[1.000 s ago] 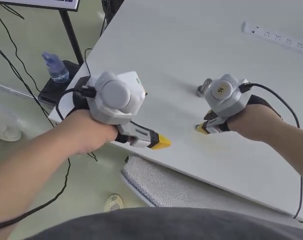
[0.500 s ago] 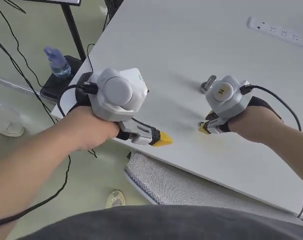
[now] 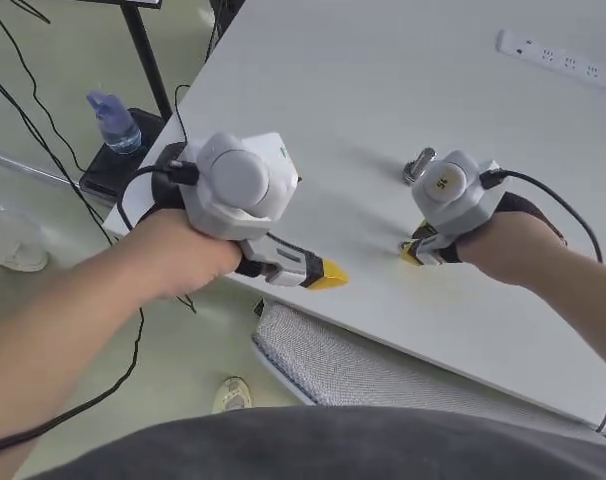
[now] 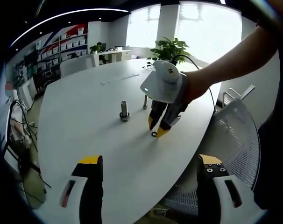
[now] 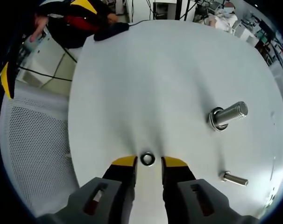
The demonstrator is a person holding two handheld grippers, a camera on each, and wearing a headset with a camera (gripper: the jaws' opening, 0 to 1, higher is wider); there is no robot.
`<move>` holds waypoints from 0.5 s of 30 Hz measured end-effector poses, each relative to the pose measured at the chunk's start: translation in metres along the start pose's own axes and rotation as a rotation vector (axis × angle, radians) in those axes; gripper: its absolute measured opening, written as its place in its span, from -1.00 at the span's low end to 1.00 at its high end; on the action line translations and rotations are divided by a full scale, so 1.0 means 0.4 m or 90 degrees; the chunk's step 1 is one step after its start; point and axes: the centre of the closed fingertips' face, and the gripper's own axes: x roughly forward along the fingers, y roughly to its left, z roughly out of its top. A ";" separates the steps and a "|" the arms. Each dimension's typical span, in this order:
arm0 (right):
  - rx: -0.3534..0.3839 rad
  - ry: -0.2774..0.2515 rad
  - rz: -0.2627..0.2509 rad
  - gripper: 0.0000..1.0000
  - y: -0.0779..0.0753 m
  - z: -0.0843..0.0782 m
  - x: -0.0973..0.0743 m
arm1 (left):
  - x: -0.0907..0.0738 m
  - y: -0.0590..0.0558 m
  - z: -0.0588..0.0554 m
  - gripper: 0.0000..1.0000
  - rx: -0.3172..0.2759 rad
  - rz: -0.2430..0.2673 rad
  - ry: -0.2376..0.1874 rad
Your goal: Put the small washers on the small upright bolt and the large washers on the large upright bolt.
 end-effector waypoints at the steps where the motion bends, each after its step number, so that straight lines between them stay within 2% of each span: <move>1: -0.002 0.001 -0.003 -0.57 -0.001 0.000 0.000 | 0.000 0.000 -0.001 0.65 0.000 0.000 0.000; 15: -0.012 0.002 -0.019 -0.62 -0.008 -0.001 0.011 | -0.001 0.007 -0.004 0.64 -0.002 0.000 0.000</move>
